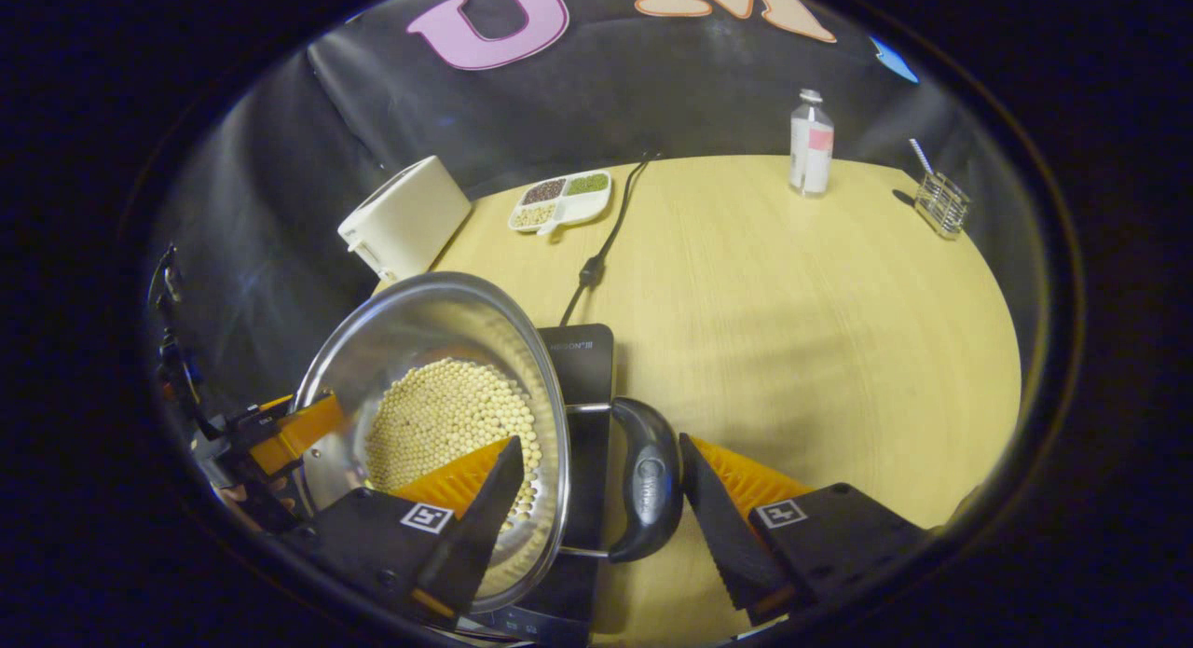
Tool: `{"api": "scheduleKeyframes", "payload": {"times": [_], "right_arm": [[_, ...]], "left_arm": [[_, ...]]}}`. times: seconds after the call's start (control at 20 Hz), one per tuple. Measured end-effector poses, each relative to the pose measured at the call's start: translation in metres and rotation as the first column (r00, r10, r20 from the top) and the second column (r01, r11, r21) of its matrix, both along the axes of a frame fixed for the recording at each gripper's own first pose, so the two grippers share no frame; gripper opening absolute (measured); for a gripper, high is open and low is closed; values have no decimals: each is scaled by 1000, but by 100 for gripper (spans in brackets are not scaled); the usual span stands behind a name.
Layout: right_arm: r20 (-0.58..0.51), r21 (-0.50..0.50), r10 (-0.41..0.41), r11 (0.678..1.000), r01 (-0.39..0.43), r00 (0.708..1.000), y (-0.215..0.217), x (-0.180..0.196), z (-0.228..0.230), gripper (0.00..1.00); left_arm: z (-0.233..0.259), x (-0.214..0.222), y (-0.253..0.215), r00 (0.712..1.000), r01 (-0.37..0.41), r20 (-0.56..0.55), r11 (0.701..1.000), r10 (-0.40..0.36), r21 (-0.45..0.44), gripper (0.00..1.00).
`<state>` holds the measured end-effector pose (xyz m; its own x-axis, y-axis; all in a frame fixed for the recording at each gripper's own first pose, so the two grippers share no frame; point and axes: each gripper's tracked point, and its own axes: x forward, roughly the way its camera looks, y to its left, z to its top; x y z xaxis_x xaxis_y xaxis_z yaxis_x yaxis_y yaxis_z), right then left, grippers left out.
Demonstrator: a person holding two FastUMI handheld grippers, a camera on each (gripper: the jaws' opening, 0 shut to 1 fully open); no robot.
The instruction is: First push the handle of the pot to place it horizontally, then grasp the pot with both hands and set it on the induction cooktop.
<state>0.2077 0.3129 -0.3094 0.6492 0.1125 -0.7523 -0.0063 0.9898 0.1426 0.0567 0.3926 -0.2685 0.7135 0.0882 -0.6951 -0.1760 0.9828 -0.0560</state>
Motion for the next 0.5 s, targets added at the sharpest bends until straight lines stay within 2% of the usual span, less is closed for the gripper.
{"api": "scheduleKeyframes", "payload": {"times": [0.05, 0.1, 0.15, 0.2, 0.25, 0.4, 0.45, 0.5], "right_arm": [[3, 2, -2, 1000, 2, 1000, 0, 1, 0, 100], [5, 9, -2, 1000, 2, 1000, 1, 2, 2, 100], [6, 9, -1, 1000, 1, 1000, 1, 3, 1, 100], [12, 12, 1, 1000, -1, 1000, 0, 4, 2, 95], [20, 11, 2, 1000, -3, 1000, 0, 5, 5, 100], [45, 21, 5, 1000, -6, 999, 1, 10, 11, 100], [53, 22, 7, 1000, -8, 999, 2, 11, 13, 94], [63, 22, 11, 1000, -12, 998, 1, 12, 16, 94]], "left_arm": [[0, 1, -2, 1000, 13, -4, 1000, -13, 3, 94], [-2, 0, -1, 1000, 19, -5, 1000, -19, 7, 100], [-1, 1, 0, 1000, 18, -2, 1000, -18, 11, 99], [-1, 1, 1, 1000, 14, 2, 1000, -14, 18, 99], [1, 3, 4, 1000, 7, 11, 1000, -7, 27, 99], [12, 9, 7, 998, 6, 62, 998, -9, 57, 99], [16, 11, 8, 997, 13, 78, 997, -18, 70, 99], [20, 12, 9, 996, 13, 86, 996, -21, 86, 99]]}}
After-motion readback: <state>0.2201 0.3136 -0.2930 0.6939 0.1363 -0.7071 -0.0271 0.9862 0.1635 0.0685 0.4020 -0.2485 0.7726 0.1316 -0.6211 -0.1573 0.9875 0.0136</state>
